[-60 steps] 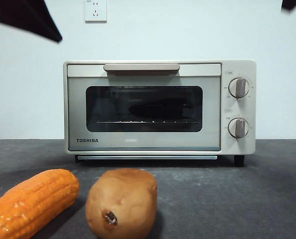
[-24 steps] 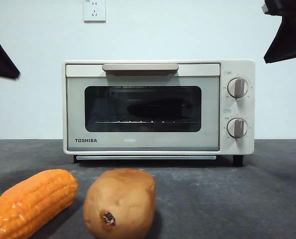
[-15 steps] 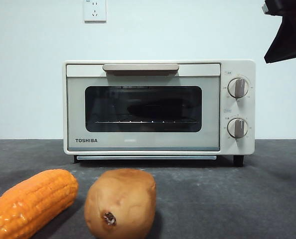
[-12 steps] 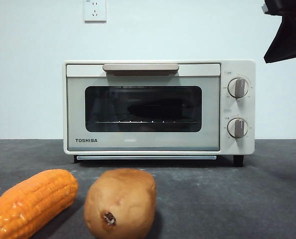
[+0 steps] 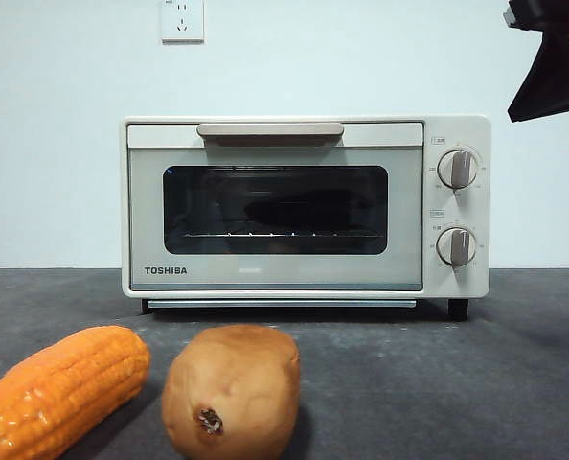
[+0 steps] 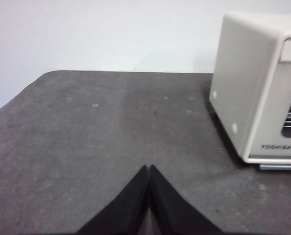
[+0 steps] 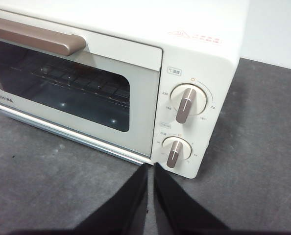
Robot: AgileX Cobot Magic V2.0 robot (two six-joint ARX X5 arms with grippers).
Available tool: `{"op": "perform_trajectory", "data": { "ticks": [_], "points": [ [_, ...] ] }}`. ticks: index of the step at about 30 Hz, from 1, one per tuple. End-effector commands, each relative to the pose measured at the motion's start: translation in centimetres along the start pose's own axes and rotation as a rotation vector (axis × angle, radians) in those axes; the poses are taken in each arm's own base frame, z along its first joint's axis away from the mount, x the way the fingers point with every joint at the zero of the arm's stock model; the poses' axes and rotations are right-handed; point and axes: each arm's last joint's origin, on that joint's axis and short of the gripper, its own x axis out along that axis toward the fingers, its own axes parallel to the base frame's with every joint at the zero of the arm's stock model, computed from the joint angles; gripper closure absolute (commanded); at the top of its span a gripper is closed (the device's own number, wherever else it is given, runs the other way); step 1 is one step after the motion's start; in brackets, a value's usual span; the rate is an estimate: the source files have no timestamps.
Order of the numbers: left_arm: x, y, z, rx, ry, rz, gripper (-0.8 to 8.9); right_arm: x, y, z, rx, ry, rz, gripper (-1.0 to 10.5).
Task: Take the eggplant from the table,put the eggplant in the oven
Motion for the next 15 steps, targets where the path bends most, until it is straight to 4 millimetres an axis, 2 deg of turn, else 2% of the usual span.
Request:
{"op": "perform_trajectory", "data": {
  "ticks": [1, 8, 15],
  "points": [
    [0.3, 0.1, -0.9, 0.012, 0.018, 0.018, 8.1, 0.0, 0.1, 0.2, 0.01, -0.01, 0.001, 9.4],
    [0.9, 0.5, -2.9, 0.012, 0.079, 0.059, 8.1, 0.0, 0.1, 0.2, 0.01, -0.01, 0.001, 9.4],
    [0.9, 0.6, -3.1, 0.012, 0.087, 0.061, 8.1, 0.0, 0.1, 0.2, 0.011, -0.01, 0.001, 9.4]
  ]
}}
